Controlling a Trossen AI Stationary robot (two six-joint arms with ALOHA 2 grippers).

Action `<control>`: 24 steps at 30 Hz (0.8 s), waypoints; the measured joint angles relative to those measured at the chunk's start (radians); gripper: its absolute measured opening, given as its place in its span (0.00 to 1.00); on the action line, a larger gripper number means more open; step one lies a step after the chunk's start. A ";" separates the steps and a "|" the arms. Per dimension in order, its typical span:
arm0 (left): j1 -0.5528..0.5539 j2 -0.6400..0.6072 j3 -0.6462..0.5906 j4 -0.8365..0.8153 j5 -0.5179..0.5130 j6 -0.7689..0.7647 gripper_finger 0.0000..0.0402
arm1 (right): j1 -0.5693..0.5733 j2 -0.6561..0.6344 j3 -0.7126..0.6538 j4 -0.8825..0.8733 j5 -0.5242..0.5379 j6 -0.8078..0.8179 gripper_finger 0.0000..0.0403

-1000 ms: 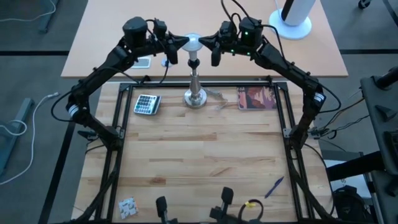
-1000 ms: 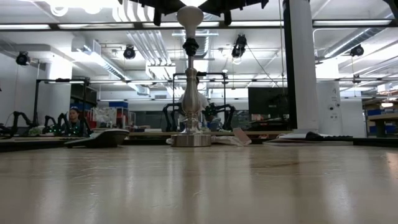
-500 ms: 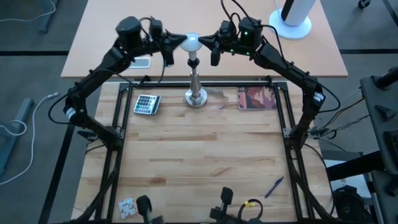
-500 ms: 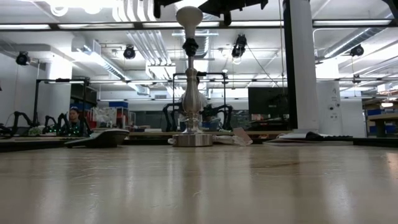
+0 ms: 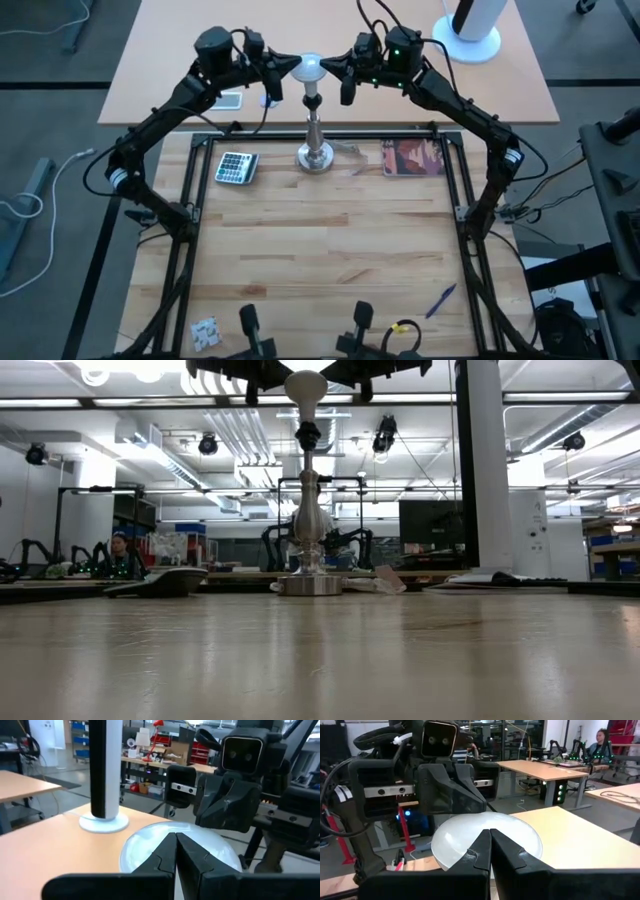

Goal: Screw lightbulb
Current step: Remove the lightbulb from the table lamp

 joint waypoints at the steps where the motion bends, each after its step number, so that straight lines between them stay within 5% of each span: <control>1: 0.000 0.003 0.000 0.001 0.010 -0.013 0.00 | 0.000 0.000 0.000 0.000 -0.001 -0.007 0.00; 24: -0.021 0.020 -0.001 0.023 0.113 -0.188 0.00 | -0.031 0.028 0.000 0.055 -0.001 -0.076 0.00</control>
